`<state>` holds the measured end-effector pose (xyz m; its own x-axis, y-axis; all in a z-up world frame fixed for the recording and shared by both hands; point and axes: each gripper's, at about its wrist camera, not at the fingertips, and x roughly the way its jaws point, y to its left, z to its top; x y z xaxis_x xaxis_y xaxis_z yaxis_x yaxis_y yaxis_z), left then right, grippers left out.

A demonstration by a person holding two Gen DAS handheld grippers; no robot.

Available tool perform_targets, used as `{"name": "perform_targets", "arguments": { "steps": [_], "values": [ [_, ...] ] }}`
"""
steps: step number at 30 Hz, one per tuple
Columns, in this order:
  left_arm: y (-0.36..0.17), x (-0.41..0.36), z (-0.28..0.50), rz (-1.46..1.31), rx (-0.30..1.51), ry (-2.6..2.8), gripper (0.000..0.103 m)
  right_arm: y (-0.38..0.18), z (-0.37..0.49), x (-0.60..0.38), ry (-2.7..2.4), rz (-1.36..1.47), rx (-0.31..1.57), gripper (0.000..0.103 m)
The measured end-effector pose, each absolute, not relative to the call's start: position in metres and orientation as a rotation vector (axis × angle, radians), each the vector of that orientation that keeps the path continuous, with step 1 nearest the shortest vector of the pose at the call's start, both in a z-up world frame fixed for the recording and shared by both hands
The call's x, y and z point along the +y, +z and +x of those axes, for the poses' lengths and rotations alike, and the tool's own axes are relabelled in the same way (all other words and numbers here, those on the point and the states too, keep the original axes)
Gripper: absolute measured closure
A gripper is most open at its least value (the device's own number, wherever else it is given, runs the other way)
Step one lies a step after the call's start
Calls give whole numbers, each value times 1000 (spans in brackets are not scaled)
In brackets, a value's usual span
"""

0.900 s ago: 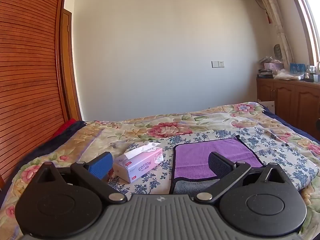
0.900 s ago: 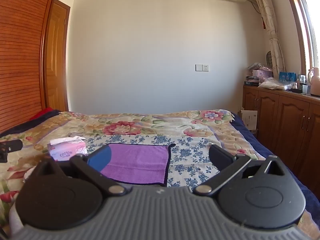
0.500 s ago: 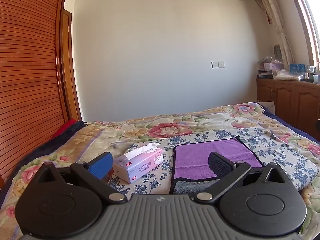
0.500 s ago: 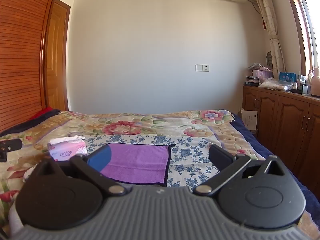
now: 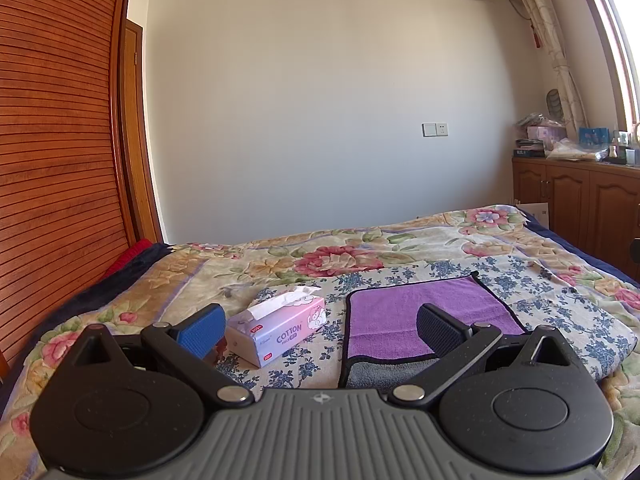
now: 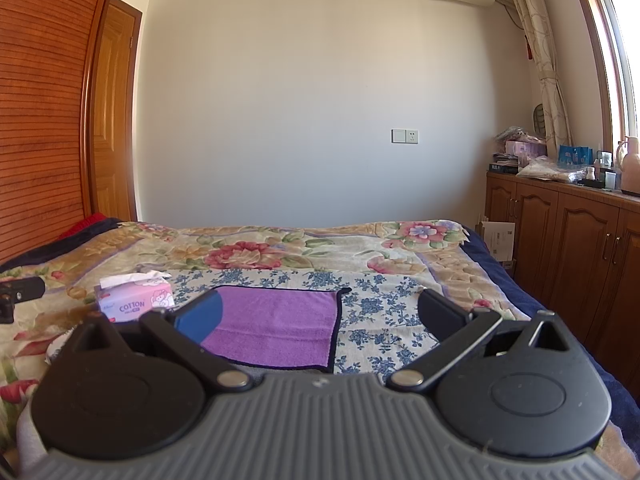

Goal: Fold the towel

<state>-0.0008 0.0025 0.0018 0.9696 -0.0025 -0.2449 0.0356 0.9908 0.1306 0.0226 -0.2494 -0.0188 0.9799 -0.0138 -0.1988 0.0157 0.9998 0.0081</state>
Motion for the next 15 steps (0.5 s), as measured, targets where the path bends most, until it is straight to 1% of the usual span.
{"name": "perform_targets", "arguments": {
  "steps": [15],
  "values": [
    [1, 3, 0, 137, 247, -20, 0, -19, 22, -249, -15, 8, 200, 0]
  ]
}}
